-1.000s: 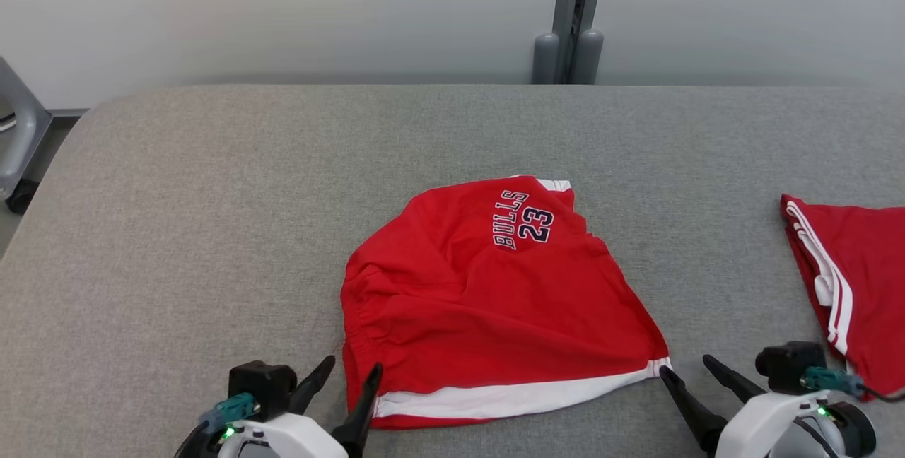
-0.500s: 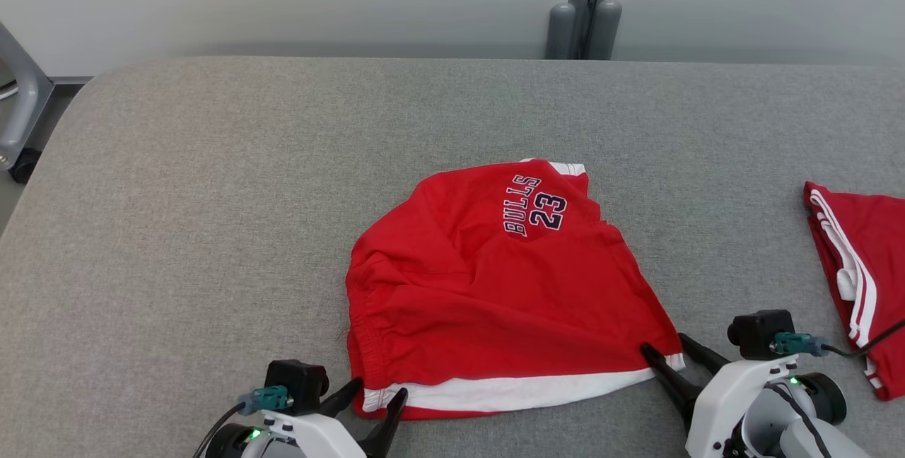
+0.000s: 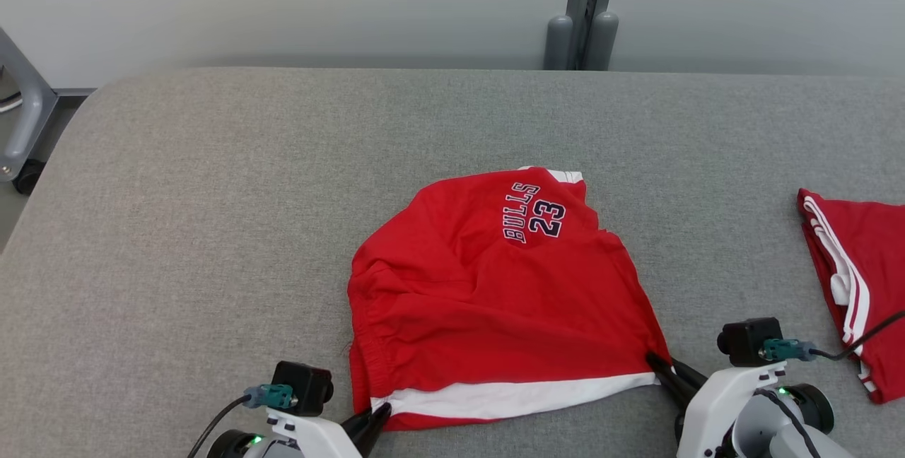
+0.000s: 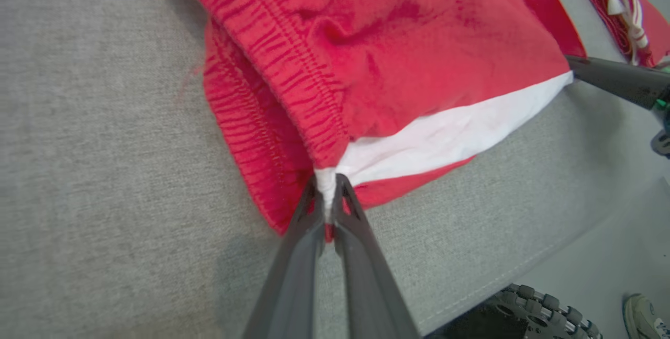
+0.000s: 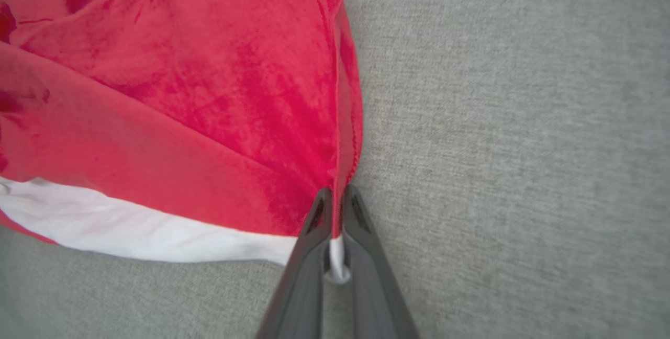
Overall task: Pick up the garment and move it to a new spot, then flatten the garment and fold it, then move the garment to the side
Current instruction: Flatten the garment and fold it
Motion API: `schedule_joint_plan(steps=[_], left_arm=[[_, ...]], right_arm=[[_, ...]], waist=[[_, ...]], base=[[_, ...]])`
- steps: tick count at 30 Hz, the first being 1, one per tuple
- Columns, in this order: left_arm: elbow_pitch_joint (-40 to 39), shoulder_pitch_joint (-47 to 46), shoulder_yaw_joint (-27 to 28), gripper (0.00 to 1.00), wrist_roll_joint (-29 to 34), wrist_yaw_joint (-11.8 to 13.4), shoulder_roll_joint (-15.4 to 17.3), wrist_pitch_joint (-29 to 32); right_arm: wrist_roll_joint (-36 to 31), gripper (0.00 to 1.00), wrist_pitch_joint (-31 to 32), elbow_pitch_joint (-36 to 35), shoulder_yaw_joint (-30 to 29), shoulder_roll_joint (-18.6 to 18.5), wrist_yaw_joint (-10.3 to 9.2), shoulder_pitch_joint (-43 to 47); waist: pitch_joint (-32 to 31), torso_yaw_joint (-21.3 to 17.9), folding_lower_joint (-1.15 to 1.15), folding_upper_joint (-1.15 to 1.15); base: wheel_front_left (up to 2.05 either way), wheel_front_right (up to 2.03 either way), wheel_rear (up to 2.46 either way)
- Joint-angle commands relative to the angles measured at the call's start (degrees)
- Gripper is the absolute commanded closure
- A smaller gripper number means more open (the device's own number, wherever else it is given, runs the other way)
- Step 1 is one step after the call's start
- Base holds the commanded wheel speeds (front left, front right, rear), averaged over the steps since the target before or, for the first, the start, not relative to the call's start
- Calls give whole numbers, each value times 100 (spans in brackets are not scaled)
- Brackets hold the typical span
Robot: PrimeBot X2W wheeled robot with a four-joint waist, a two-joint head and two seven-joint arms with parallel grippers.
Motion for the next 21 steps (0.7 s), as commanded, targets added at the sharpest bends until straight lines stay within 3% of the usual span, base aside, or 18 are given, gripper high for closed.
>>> schedule_joint_plan(steps=[1, 4, 14, 21], left_arm=[[-65, 51, 24, 100, -61, -32, 76, 72], [-148, 36, 12, 100, -130, -34, 106, 195], [-535, -850, 86, 100, -1110, -37, 847, 1725], [-271, -2018, 187, 100, -2059, -39, 1347, 2900]], right_arm=[[64, 100, 56, 64, 58, -23, 1, 44], [132, 100, 91, 19, 73, -65, 1, 22], [724, 100, 1065, -1023, 9, -546, 1, -358], [1427, 100, 1692, -1754, -56, -753, 1, -1036]], waist=[[-56, 3, 0, 0], [-123, 12, 0, 0], [-446, -128, 0, 0], [-64, -368, 0, 0]], base=[[0, 0, 0], [0, 0, 0], [0, 0, 0], [0, 0, 0]])
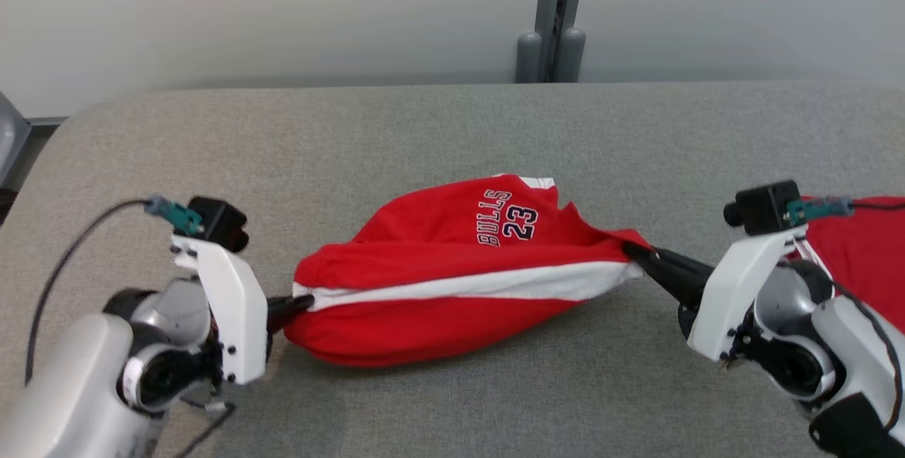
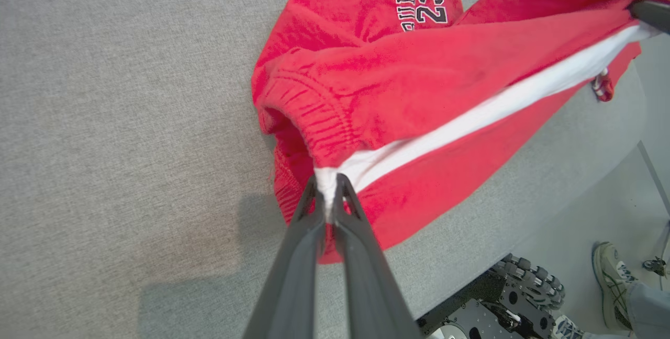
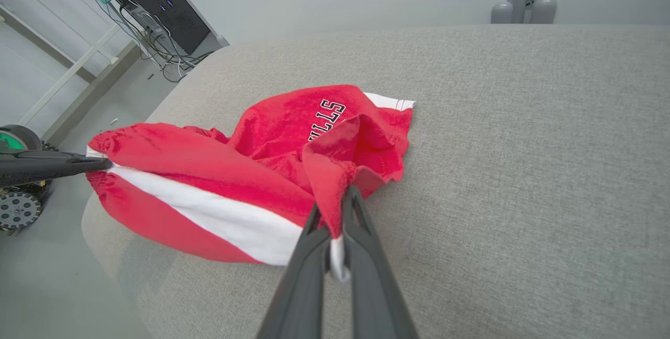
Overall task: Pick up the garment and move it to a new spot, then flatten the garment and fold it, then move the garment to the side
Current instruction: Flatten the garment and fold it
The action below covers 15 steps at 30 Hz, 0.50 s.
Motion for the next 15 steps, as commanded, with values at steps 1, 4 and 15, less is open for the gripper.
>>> schedule_joint_plan(steps=[1, 4, 15], left_arm=[[55, -242, 22, 100, -84, -2, 8, 112], [249, -953, 82, 100, -220, 3, 196, 607], [1057, -3738, 250, 100, -178, 342, 188, 1511]], right_arm=[[96, 100, 125, 19, -29, -86, 1, -159], [207, 100, 550, 123, 30, -121, 1, -902], [313, 100, 1853, 1412, 239, 286, 1, -3900]], waist=[[238, -113, 0, 0], [679, -223, 0, 0], [2271, -398, 0, 0]], base=[[0, 0, 0], [0, 0, 0], [0, 0, 0]])
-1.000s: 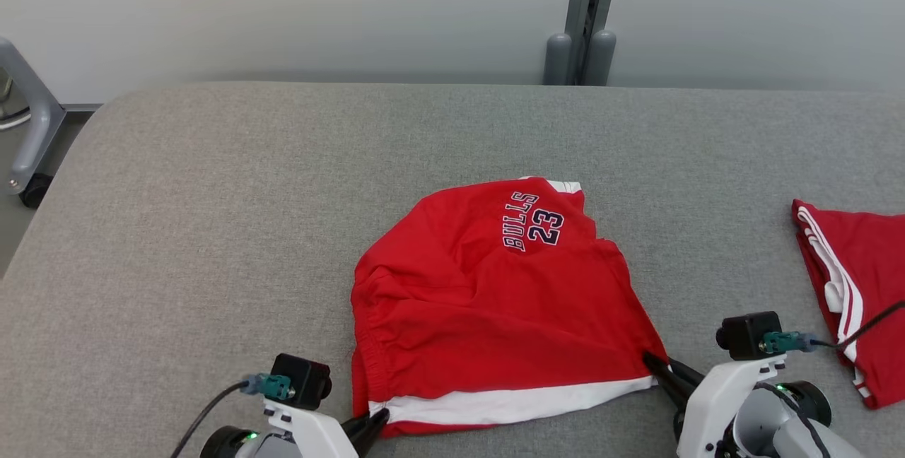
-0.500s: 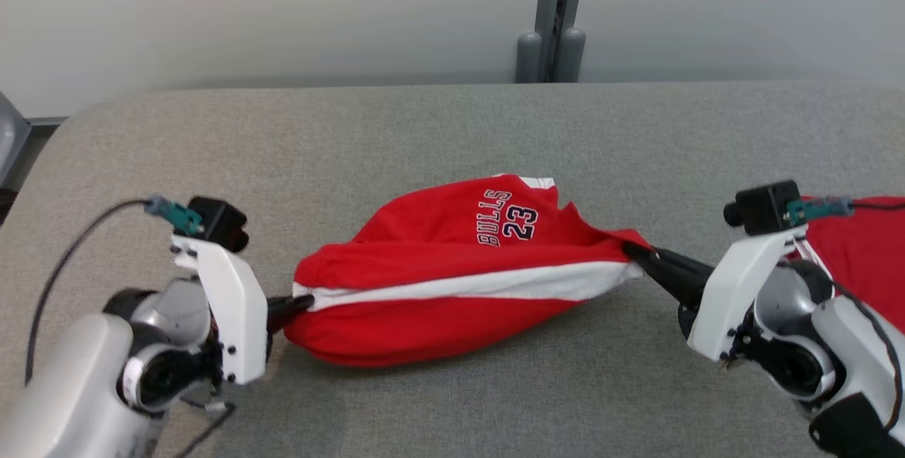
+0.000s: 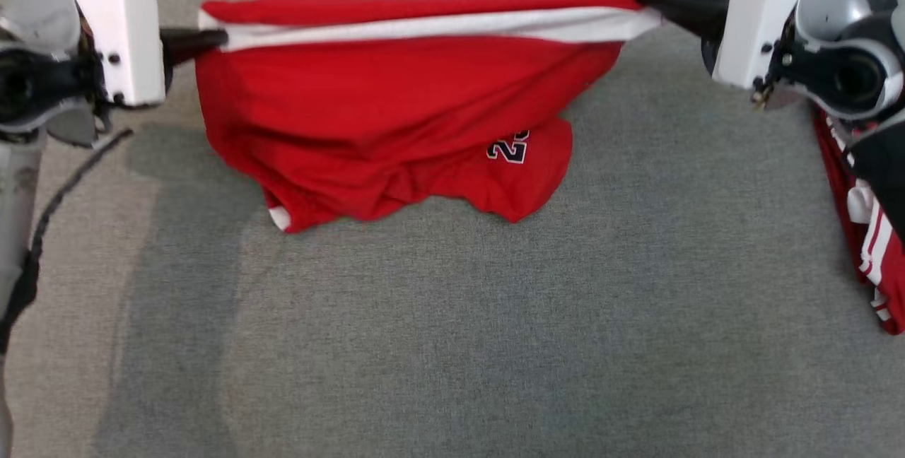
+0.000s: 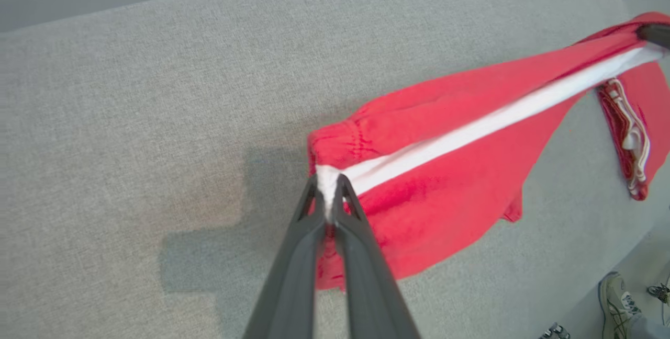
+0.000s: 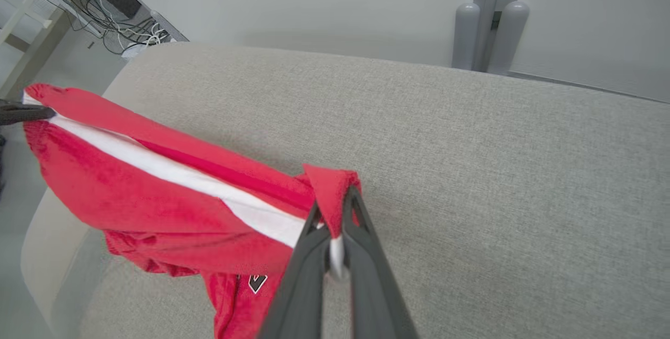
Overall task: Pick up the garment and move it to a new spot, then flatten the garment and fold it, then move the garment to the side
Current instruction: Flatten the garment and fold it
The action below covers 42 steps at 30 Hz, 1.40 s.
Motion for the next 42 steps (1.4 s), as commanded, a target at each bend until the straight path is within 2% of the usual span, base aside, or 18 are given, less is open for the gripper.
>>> schedule_joint_plan(steps=[1, 9, 15, 27, 31, 36, 42], left_arm=[[181, -501, 35, 100, 119, 56, 12, 26], [745, -1890, 84, 100, 352, 102, -82, -152], [1162, -2841, 93, 100, 576, 80, -248, -606], [1909, -3913, -24, 100, 985, -88, -446, -1687], [2332, -3837, -148, 100, 907, -202, -497, -1733], [2660, -3350, -499, 100, 793, -303, -525, -1733], [2288, -2192, -1362, 100, 431, -301, -290, -1580]], right_arm=[[-86, 100, 99, 216, 12, 72, 1, -488], [-158, 100, -107, 736, -120, 291, 1, -1837], [-146, 100, -384, 992, -196, 350, 1, -2770], [-574, 100, -1708, 1125, 53, 76, 0, -3963], [-487, 100, -1852, 1226, 321, 88, 0, -3885], [-120, 100, -1839, 1161, 774, 103, 1, -3268], [286, 100, -1764, 997, 1479, -43, 1, -2165]], waist=[[627, -111, 0, 0], [1110, -163, 0, 0], [1252, -112, 0, 0], [1473, -46, 0, 0], [1455, -51, 0, 0], [1167, -66, 0, 0], [449, -89, 0, 0]], base=[[0, 0, 0], [0, 0, 0], [0, 0, 0], [0, 0, 0], [0, 0, 0], [0, 0, 0], [0, 0, 0]])
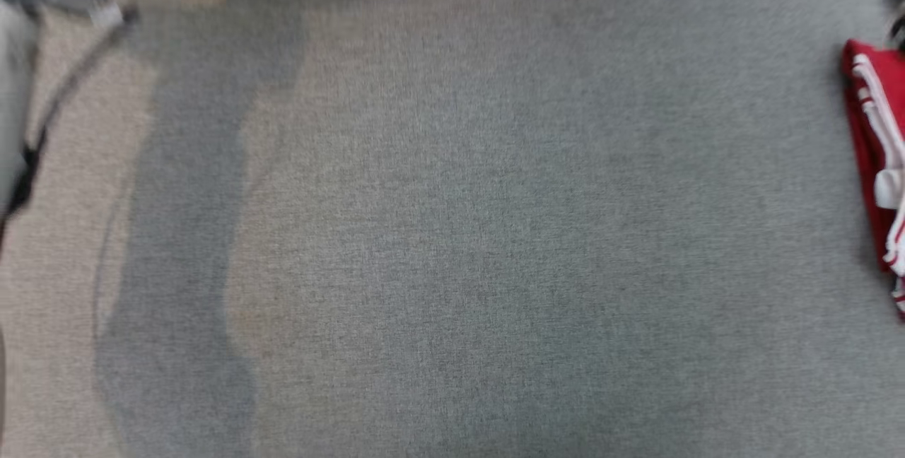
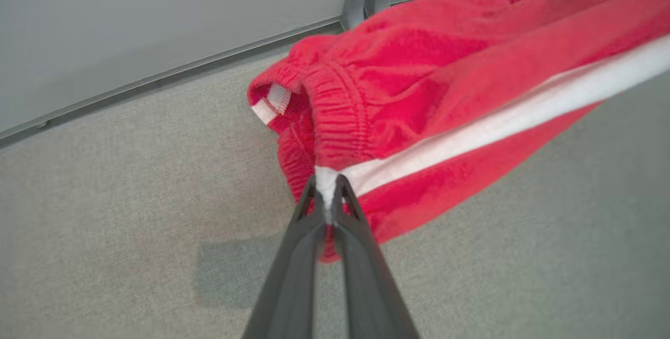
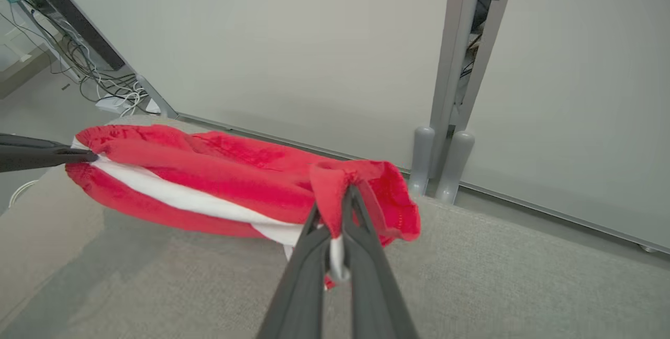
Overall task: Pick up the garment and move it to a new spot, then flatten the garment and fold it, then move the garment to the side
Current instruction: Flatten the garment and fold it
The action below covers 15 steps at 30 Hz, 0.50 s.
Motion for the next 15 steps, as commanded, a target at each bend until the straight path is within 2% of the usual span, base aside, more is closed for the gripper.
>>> schedule_joint_plan(steps=[1, 10, 15], left_arm=[[-124, 347, -184, 100, -129, -3, 145, -14], [-1093, 2147, -1276, 100, -959, -2, 772, 296], [-1416, 2769, -1556, 100, -1309, -2, 965, 560]], right_arm=[[117, 100, -4, -88, 144, -60, 1, 309], [721, 100, 190, -695, 1099, -536, 0, 1879], [1090, 100, 486, -997, 1401, -719, 1, 2464]], waist=[[-466, -35, 0, 0], [-1761, -114, 0, 0], [-2241, -134, 0, 0]], base=[[0, 0, 0], [0, 0, 0], [0, 0, 0]])
